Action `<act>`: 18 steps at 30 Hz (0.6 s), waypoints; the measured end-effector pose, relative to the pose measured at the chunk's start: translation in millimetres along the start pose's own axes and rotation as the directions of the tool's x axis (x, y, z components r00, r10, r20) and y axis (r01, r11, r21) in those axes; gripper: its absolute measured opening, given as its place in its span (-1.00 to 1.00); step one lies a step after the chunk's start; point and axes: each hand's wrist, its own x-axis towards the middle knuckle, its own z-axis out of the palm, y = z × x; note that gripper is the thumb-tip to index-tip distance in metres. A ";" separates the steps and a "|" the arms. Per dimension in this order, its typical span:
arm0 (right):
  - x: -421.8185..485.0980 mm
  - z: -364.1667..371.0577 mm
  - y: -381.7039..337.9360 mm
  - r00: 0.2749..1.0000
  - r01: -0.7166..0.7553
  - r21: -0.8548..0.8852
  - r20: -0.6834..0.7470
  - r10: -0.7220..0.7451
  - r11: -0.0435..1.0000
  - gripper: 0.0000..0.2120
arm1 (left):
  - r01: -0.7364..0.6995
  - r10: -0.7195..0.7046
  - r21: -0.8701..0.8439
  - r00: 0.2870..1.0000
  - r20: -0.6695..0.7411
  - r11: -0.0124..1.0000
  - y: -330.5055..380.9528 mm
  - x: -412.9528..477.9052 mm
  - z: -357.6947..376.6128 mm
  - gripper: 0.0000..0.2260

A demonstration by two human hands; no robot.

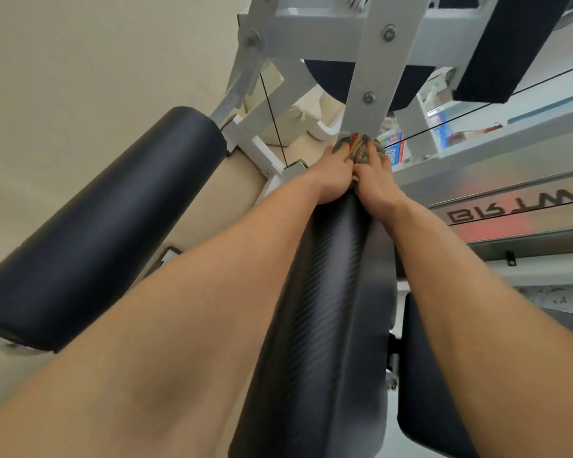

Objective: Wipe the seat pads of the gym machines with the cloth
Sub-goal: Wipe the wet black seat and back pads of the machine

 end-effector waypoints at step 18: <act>11.1 4.7 14.5 0.999 -0.044 0.071 0.000 0.045 0.997 -0.38 | 0.015 -0.017 0.074 1.000 0.025 0.997 -3.9 2.0 6.2 -0.52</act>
